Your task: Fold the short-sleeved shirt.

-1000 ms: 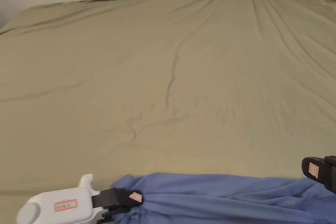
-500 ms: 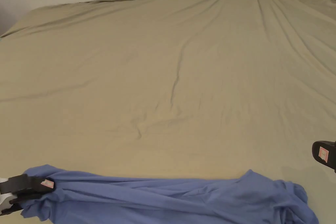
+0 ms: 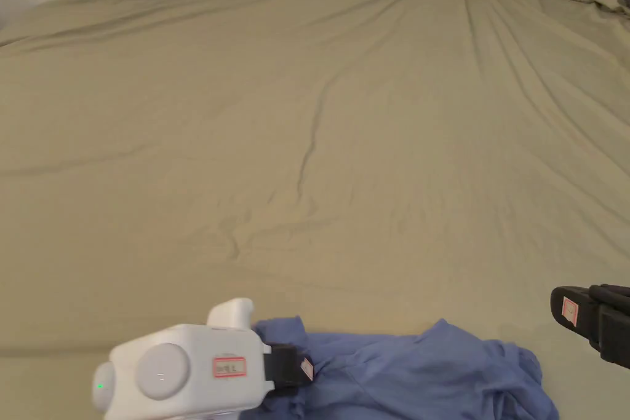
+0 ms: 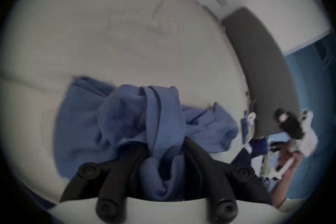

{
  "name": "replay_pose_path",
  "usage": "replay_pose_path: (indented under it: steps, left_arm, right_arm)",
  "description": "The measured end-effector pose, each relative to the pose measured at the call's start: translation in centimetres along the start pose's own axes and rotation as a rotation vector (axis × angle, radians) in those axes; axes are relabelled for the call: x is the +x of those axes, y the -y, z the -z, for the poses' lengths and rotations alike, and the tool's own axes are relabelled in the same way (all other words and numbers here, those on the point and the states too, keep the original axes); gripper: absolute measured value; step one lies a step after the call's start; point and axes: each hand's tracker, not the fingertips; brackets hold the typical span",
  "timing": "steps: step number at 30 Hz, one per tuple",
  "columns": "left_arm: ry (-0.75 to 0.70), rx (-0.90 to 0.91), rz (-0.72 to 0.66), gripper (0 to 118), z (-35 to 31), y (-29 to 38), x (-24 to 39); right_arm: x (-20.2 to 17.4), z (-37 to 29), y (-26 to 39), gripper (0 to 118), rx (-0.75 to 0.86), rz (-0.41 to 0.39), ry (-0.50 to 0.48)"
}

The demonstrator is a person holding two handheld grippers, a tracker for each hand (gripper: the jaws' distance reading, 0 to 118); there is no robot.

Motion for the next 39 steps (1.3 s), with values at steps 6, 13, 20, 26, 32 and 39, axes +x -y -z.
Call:
replay_pose_path:
  steps: [6,13,20,26,32,39]
  left_arm:
    - [0.059,0.139,-0.079,51,-0.5,-0.1,-1.0]
    - [-0.144,0.388,-0.02,118,-10.1,1.0,-1.2]
    - [-0.292,0.243,0.118,6,-3.4,0.6,-0.9]
    - [-0.337,0.202,0.263,6,2.3,2.1,5.0]
    - [-0.291,0.148,0.405,6,5.8,4.9,10.7]
    - [0.028,0.121,0.318,6,3.0,4.2,11.6]
  right_arm:
    - [0.9,0.2,1.2,4,-0.019,0.052,-0.022]
    - [0.8,0.3,1.4,4,-0.017,0.049,-0.044]
    - [0.6,0.0,1.2,4,-0.01,0.052,-0.068]
    - [0.4,-0.6,1.4,4,-0.011,0.059,-0.075]
    - [0.3,-0.8,1.6,4,-0.026,0.049,-0.067]
    - [-0.5,-0.7,1.4,4,-0.026,0.04,-0.089]
